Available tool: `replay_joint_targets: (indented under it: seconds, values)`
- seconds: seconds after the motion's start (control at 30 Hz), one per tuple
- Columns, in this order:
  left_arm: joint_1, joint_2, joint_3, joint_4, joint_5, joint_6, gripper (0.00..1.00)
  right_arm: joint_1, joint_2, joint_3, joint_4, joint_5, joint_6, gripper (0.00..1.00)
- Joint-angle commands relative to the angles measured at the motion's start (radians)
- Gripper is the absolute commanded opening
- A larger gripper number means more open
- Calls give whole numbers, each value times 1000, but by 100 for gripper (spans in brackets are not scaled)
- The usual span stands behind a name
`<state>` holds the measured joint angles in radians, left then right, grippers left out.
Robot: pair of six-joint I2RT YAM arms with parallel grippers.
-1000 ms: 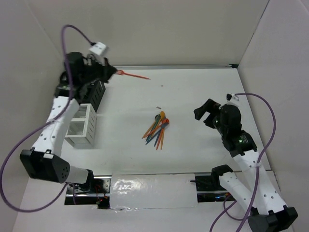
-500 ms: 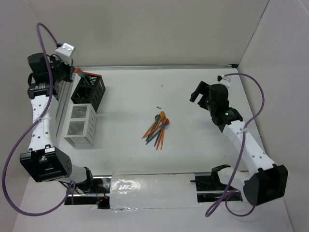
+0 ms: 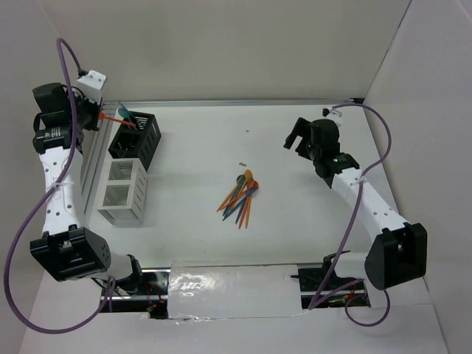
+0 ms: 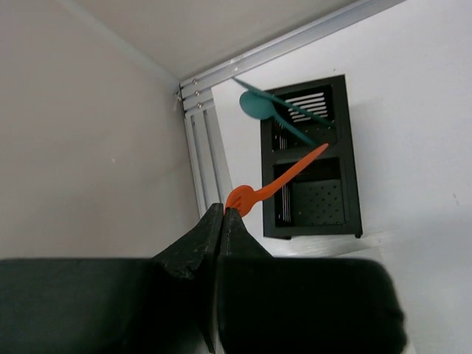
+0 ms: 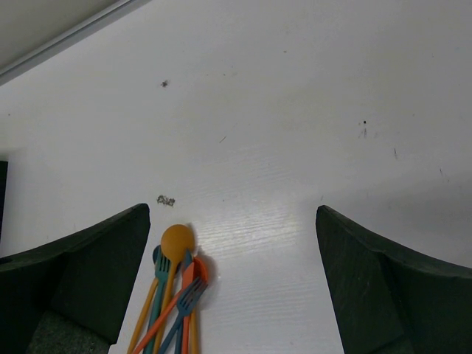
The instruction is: Sort the eating utensils into containers
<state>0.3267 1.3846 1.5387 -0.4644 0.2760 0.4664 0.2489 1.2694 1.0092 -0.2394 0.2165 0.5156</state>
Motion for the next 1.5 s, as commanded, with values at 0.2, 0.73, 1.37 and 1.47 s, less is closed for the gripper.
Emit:
replay_joint_targets:
  seconds: [0.2,0.73,1.37,1.47]
  values:
    - [64,-42,-72,10,-60,46,0,1,61,66,75,-39,-3,100]
    - [3,110,-115,41,-21,52,0,1,70,80,77,-46,24,100]
    - [-78,235,6,18,-65,3,75,4,79,69,63,-120,-12,100]
    - [-68,246,81,1,-72,-60,100,4,52,69,63,-129,-23,100]
